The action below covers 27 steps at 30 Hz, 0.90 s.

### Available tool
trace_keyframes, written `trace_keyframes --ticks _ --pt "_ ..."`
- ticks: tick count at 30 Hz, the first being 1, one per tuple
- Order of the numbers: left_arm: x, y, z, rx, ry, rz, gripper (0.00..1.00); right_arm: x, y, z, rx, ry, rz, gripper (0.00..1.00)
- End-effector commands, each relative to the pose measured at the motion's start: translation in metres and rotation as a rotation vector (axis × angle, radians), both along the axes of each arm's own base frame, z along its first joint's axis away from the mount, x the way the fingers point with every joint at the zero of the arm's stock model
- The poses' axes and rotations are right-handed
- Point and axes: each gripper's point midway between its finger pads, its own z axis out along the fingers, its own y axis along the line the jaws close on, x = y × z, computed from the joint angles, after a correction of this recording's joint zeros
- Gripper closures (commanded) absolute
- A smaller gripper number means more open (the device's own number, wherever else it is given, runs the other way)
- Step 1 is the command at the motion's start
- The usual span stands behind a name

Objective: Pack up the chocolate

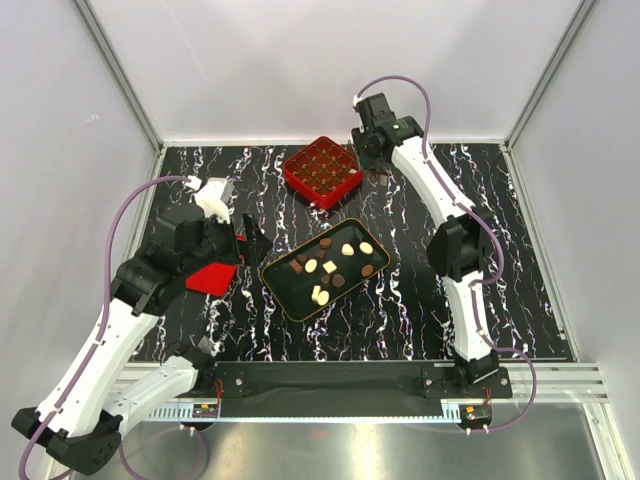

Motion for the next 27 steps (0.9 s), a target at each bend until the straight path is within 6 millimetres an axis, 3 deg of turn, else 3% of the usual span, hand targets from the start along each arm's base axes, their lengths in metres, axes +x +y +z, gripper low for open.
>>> trace_keyframes --ticks 1,2,3,4,5,6,7,8,9,10,11,12,16,20,23,27 --pt "0.003 0.0 0.022 -0.031 -0.066 0.006 0.01 -0.01 -0.004 0.073 0.07 -0.113 -0.007 0.55" --pt "0.002 0.0 0.022 -0.031 -0.065 0.004 0.01 -0.02 -0.004 0.068 0.076 -0.079 0.002 0.55" --pt "0.002 0.001 0.023 -0.033 -0.067 0.004 0.01 -0.033 -0.003 0.081 0.105 -0.079 0.02 0.55" --pt "0.002 0.001 0.024 -0.034 -0.068 0.005 0.01 -0.045 0.003 0.081 0.143 -0.046 0.044 0.54" --pt "0.0 0.001 0.025 -0.036 -0.073 0.001 0.01 -0.062 0.001 0.056 0.13 0.033 0.049 0.55" --pt "-0.001 0.001 0.026 -0.038 -0.075 0.002 0.01 -0.08 0.002 0.07 0.154 0.019 0.07 0.54" --pt "-0.001 0.002 0.026 -0.038 -0.076 0.001 0.01 -0.102 0.0 0.038 0.132 0.108 0.078 0.54" --pt "-0.002 0.002 0.025 -0.039 -0.078 0.001 0.01 -0.111 0.003 0.036 0.141 0.107 0.093 0.54" --pt "-0.003 0.003 0.026 -0.04 -0.083 0.0 0.01 -0.126 -0.001 0.048 0.154 0.081 0.104 0.53" --pt "-0.004 0.003 0.026 -0.041 -0.084 0.0 0.01 -0.14 0.007 0.045 0.17 0.101 0.142 0.52" --pt "-0.004 0.004 0.025 -0.037 -0.082 0.001 0.01 -0.157 0.003 0.027 0.154 0.148 0.146 0.51" --pt "-0.005 0.004 0.026 -0.039 -0.083 0.0 0.01 -0.169 0.002 0.037 0.166 0.128 0.157 0.51" --pt "-0.005 0.004 0.026 -0.042 -0.083 0.0 0.01 -0.209 0.011 0.022 0.162 0.151 0.225 0.45" --pt "-0.006 0.003 0.027 -0.056 -0.082 0.002 0.01 -0.223 0.009 0.004 0.126 0.16 0.241 0.43" --pt "-0.008 0.002 0.028 -0.066 -0.08 -0.001 0.01 -0.222 0.002 -0.014 0.084 0.166 0.223 0.43" --pt "-0.009 0.003 0.028 -0.063 -0.076 0.004 0.01 -0.223 0.006 -0.029 0.069 0.173 0.25 0.42"
